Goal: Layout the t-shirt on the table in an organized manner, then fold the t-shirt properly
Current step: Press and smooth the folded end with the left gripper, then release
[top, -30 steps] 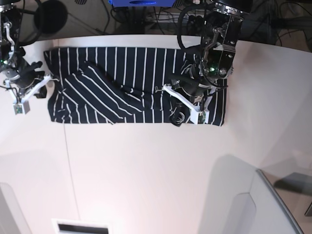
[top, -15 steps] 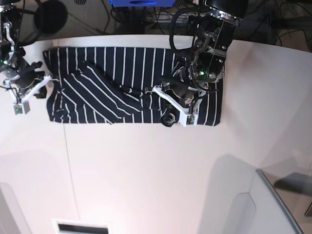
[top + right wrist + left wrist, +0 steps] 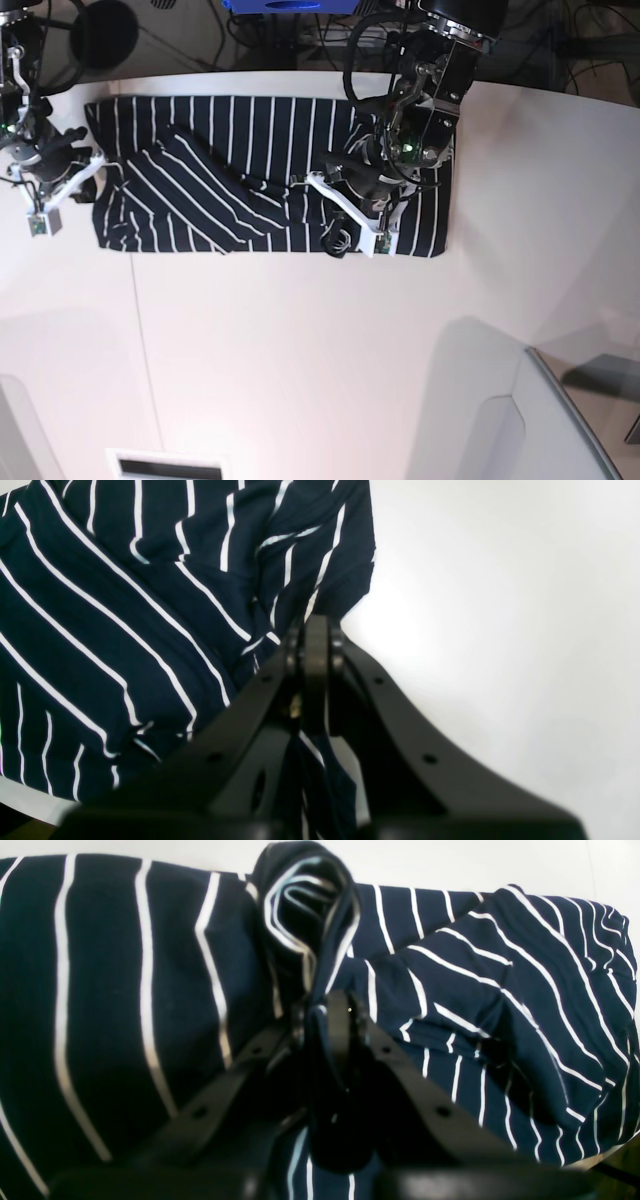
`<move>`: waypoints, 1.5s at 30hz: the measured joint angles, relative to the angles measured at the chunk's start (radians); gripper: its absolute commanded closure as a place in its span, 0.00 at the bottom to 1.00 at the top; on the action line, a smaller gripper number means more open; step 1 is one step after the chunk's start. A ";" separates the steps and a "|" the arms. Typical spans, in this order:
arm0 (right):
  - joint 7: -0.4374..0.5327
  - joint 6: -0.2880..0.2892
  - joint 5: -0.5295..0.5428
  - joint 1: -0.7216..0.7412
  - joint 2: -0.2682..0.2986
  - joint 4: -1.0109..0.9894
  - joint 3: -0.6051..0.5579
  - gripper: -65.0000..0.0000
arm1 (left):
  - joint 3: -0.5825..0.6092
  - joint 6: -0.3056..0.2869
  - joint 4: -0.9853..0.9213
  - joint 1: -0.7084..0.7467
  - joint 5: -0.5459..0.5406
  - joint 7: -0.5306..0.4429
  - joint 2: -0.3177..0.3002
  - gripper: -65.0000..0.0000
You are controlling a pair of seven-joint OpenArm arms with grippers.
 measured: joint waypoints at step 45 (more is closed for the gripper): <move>0.000 0.000 0.000 0.013 -0.003 -0.001 0.000 1.00 | 0.059 0.030 0.023 0.000 -0.004 0.003 0.002 1.00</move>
